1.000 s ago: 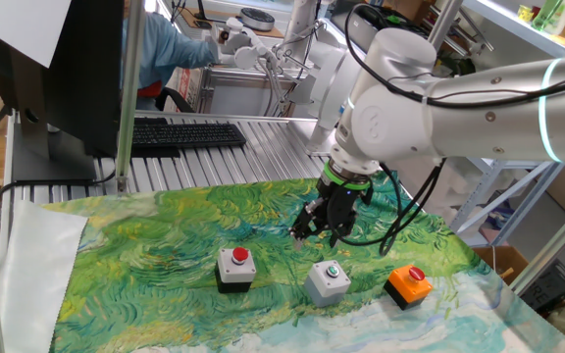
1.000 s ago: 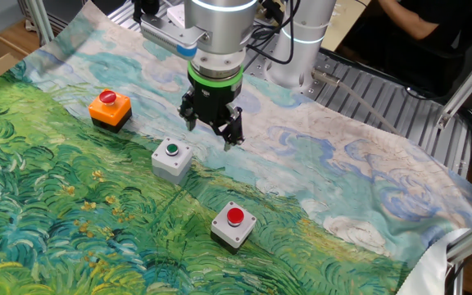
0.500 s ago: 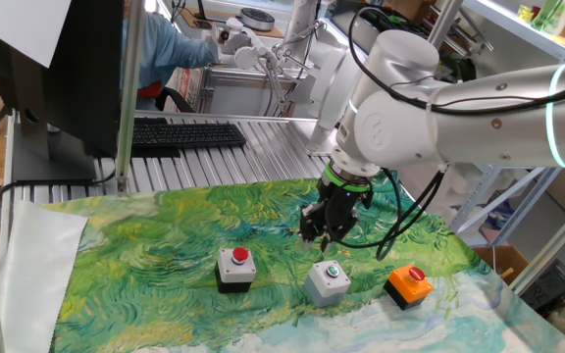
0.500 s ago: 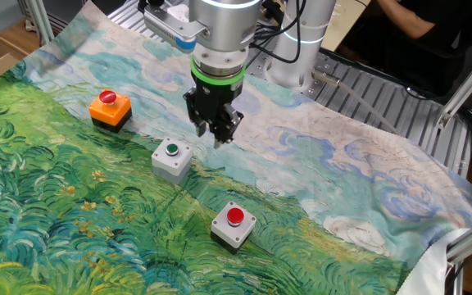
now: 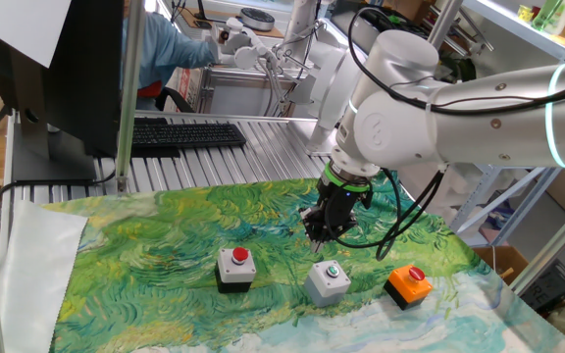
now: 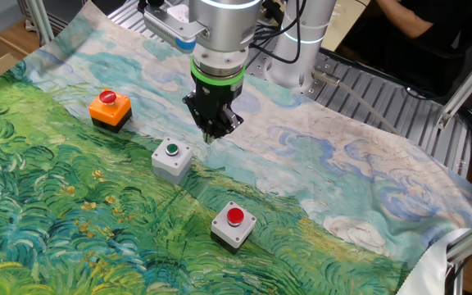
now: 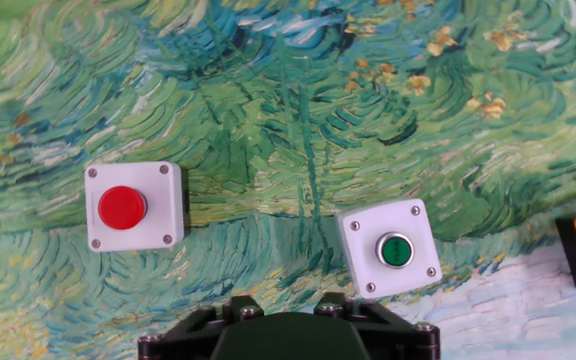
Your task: Press three buttons from left to right in sequence
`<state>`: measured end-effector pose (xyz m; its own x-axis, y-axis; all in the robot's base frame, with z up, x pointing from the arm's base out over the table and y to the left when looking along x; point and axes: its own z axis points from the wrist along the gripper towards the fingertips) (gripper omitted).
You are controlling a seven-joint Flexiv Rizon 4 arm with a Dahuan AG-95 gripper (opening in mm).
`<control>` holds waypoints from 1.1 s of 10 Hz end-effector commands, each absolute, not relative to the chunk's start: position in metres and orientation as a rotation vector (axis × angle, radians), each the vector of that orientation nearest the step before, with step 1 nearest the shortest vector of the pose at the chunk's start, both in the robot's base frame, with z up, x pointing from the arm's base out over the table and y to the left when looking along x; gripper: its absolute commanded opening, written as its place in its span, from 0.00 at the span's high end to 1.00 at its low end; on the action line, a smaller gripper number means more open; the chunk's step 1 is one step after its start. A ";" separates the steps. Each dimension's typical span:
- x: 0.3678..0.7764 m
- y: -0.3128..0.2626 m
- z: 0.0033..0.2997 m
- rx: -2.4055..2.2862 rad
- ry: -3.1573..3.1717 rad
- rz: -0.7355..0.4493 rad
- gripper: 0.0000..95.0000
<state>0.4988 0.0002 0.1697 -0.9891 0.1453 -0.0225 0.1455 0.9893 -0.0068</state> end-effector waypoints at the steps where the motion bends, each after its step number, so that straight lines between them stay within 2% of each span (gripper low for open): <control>1: 0.499 0.000 0.170 0.228 3.111 -0.013 1.00; 11: 0.497 0.000 0.169 0.238 3.106 -0.010 1.00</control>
<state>0.4976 0.0001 0.1694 -0.9883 0.1500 -0.0270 0.1502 0.9887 -0.0045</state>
